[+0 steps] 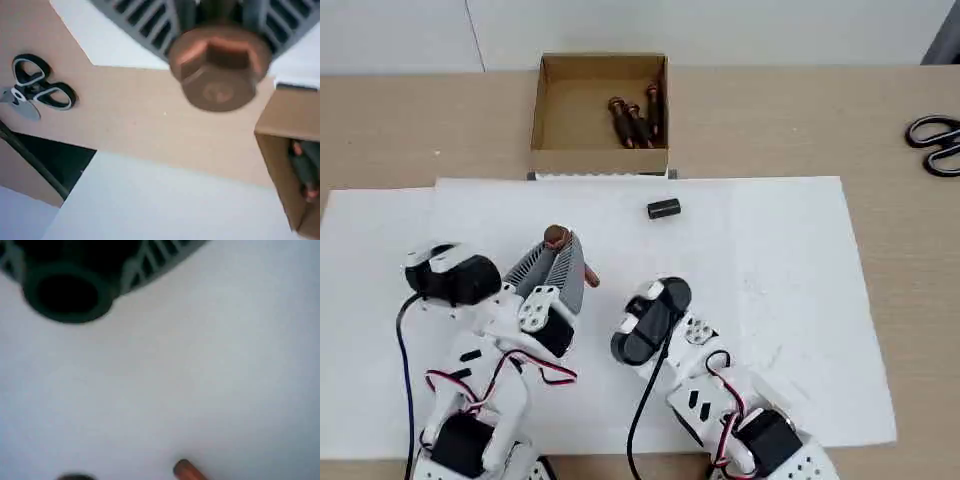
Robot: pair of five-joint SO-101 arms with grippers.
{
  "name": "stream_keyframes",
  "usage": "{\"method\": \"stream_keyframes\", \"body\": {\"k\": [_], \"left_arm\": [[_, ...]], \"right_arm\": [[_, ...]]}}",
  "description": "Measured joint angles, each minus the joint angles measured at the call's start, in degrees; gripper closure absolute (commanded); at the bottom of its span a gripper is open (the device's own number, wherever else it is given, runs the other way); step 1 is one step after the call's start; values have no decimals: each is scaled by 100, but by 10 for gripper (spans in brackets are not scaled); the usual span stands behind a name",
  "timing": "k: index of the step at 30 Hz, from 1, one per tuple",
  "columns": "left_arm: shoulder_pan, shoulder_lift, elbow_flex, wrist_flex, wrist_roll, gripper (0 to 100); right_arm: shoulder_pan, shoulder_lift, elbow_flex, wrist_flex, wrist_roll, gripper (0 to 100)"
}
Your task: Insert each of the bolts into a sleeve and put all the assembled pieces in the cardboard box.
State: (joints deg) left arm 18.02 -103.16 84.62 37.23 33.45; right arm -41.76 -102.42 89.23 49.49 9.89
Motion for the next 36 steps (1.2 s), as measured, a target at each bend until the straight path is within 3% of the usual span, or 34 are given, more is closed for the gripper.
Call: {"method": "stream_keyframes", "body": {"k": [15,36], "left_arm": [[571,9,105,-18,132,995],[615,9,105,158,132,995]], "right_arm": [[-53,0,53,-431,44,996],[-53,0,176,-448,44,996]]}}
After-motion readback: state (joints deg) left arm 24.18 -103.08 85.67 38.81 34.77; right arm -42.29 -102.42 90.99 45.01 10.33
